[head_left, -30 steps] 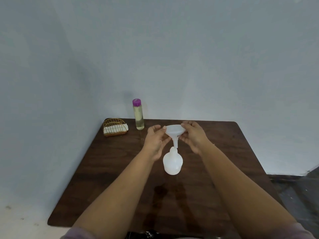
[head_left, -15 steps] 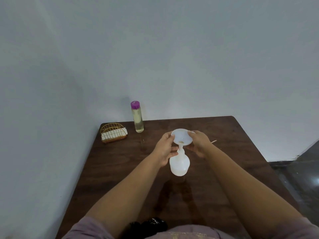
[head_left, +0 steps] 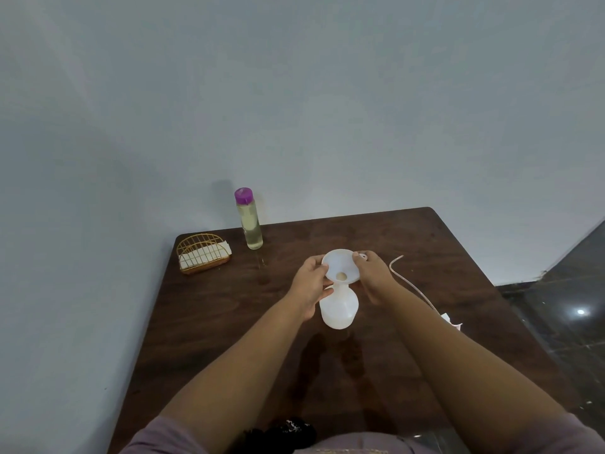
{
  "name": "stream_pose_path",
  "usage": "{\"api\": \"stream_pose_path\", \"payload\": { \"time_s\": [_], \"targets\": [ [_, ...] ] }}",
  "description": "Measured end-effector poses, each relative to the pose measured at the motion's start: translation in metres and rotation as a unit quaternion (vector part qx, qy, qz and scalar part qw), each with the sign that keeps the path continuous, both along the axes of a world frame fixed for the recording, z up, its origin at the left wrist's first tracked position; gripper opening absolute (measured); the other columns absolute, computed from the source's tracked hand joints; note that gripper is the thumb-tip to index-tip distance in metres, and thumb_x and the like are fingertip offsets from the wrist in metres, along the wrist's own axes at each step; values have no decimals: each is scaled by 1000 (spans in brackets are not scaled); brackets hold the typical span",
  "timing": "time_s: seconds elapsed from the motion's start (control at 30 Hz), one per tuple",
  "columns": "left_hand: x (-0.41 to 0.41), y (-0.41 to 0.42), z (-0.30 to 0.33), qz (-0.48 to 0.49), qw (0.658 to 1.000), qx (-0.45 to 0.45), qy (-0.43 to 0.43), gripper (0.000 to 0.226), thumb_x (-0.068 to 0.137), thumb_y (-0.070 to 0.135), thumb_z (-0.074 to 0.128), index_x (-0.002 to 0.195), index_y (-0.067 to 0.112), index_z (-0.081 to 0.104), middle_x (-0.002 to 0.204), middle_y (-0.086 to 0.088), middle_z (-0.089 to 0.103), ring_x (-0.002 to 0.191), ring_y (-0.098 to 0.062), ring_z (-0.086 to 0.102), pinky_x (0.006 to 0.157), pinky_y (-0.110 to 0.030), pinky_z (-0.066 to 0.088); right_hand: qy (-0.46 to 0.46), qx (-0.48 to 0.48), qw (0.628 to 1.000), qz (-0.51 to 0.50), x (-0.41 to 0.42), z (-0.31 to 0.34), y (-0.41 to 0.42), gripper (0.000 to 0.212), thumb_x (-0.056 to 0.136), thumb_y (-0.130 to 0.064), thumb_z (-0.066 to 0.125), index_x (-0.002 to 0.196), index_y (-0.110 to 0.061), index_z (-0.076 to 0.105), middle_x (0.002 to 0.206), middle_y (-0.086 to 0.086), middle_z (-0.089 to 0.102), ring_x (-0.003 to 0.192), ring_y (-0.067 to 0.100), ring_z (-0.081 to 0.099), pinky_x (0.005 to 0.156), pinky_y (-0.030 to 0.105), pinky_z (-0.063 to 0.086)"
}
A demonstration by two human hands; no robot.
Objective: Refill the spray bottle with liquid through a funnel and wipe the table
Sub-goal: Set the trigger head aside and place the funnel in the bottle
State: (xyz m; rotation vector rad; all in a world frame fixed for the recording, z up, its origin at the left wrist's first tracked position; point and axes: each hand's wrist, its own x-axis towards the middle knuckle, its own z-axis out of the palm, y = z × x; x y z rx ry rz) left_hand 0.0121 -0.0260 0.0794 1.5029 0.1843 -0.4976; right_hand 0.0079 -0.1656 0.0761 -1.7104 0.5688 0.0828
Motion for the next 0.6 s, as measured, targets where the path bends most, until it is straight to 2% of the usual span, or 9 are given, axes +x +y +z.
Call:
{"api": "stream_pose_path", "payload": {
  "time_s": [0.17,0.37,0.5,0.6],
  "targets": [
    [0,-2,-7,14,1000,-2,-1,24,103,14,46,125,18,54,126,-8,58,114,-22,58,90,-30,54,1,-16,1000,3,0,-3,-1,38,100,-32,45,132,-13,44,127,11,53,110,28,56,96,44,50],
    [-1,-4,-11,18,1000,4,5,27,103,14,46,129,17,53,126,-6,58,111,-19,59,80,-24,54,13,22,1000,2,-2,-9,-2,34,101,-30,43,130,-12,43,127,13,53,108,28,56,93,44,52],
    [-2,-5,-11,21,1000,8,7,29,102,20,48,131,18,52,128,-5,58,112,-20,59,87,-28,55,12,44,999,-1,-2,-11,-3,32,101,-28,43,129,-14,42,121,10,51,101,24,56,84,38,53],
    [-3,-5,-9,23,1000,1,11,30,103,22,47,132,17,51,129,-6,57,114,-21,58,94,-32,54,7,53,999,-5,-2,-11,-4,32,101,-28,44,130,-15,42,121,10,52,101,24,56,86,40,54]
  ]
}}
